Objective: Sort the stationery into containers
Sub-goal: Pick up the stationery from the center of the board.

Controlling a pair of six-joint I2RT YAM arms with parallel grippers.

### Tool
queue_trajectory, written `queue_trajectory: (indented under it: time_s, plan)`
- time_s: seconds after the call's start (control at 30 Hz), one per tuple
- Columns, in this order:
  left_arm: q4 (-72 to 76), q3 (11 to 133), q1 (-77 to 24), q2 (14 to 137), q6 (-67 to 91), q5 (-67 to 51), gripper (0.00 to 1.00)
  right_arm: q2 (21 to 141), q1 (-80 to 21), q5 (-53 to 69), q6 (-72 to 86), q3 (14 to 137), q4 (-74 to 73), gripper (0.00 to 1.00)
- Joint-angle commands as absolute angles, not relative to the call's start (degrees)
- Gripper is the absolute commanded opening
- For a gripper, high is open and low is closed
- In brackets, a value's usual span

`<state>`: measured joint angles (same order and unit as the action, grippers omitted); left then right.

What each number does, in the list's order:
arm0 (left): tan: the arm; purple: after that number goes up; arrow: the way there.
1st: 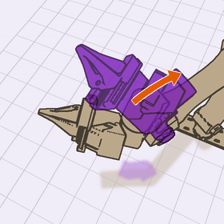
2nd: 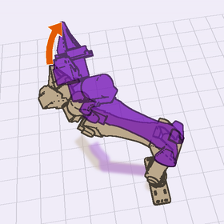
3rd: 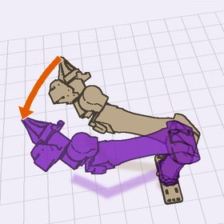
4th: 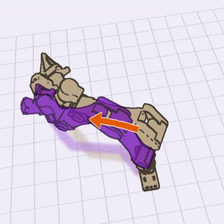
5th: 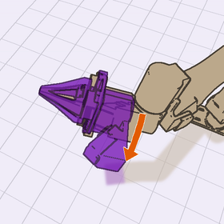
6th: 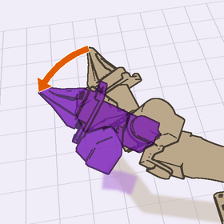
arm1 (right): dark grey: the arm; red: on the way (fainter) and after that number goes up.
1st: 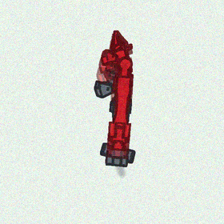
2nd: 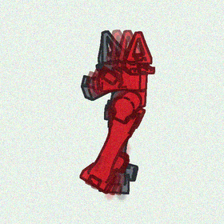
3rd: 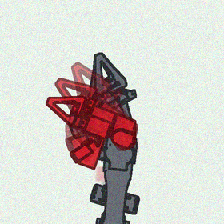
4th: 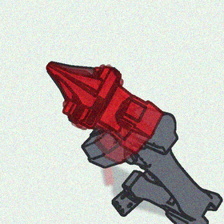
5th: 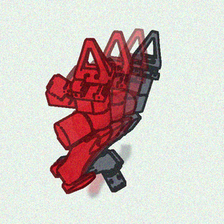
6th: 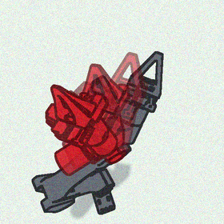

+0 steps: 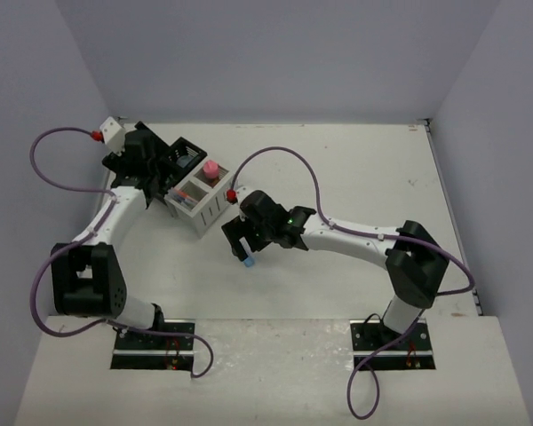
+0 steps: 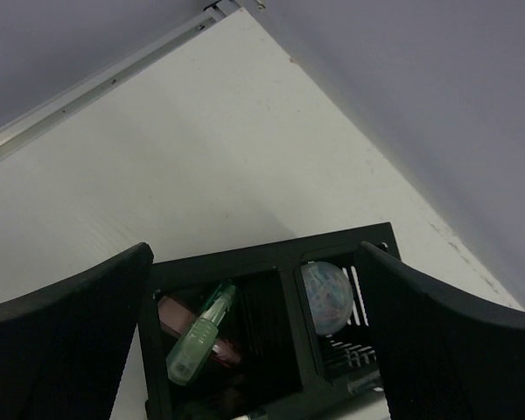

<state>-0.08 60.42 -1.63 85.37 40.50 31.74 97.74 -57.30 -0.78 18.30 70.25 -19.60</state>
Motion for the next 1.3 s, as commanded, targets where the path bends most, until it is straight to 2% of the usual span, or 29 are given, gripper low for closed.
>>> queue_trajectory:
  time_s: [0.0, 0.03, 0.27, 0.33, 0.4, 0.53, 0.57, 0.6, 0.63, 0.9, 1.0, 1.1, 1.27]
  plan:
    - [-6.95, 63.68, -1.23, 76.76, 43.37, 26.91, 1.00, 104.31, -57.86, -4.02, 20.68, 76.81, -26.59, 0.75]
    - [-8.48, 64.38, -1.23, 74.21, 43.42, 24.93, 1.00, 105.81, -58.09, -4.16, 20.94, 77.53, -27.43, 0.71]
    - [-11.31, 64.68, -1.28, 62.22, 38.74, 6.66, 1.00, 114.39, -59.33, -4.90, 23.43, 80.13, -30.03, 0.58]
    - [-11.98, 63.80, -1.32, 60.35, 37.31, 1.82, 1.00, 115.98, -59.49, -4.51, 23.87, 80.40, -29.56, 0.52]
    - [-12.70, 62.89, -1.32, 58.62, 36.01, -1.38, 1.00, 117.34, -59.50, -5.31, 24.24, 80.77, -29.86, 0.33]
    - [-14.40, 58.90, -1.41, 53.56, 34.21, -7.19, 1.00, 116.84, -59.59, -7.65, 24.45, 79.98, -29.65, 0.23]
    - [-14.19, 57.68, -1.41, 52.46, 34.47, -8.28, 1.00, 116.33, -59.59, -8.57, 24.49, 79.56, -29.62, 0.11]
    - [-13.84, 55.72, -1.41, 51.15, 34.76, -10.15, 1.00, 115.22, -59.59, -9.49, 24.61, 79.10, -29.44, 0.03]
    - [-13.05, 53.56, -1.41, 49.98, 35.04, -12.20, 1.00, 113.86, -59.59, -10.58, 24.73, 78.61, -29.15, 0.01]
    - [-8.01, 45.89, -1.63, 49.57, 37.19, -28.71, 1.00, 100.77, -59.50, -16.43, 23.56, 75.77, -29.53, 0.00]
    - [-3.55, 43.74, -3.79, 49.04, 39.59, -31.58, 1.00, 95.24, -59.50, -17.60, 23.29, 75.26, -29.97, 0.00]
    - [4.65, 40.26, -10.13, 49.96, 45.65, -36.28, 1.00, 89.28, -59.59, -14.37, 21.43, 73.35, -26.11, 0.00]
    - [11.85, 40.68, -20.96, 54.20, 48.67, -34.41, 0.98, 78.75, -59.64, -12.14, 19.47, 70.57, -19.15, 0.00]
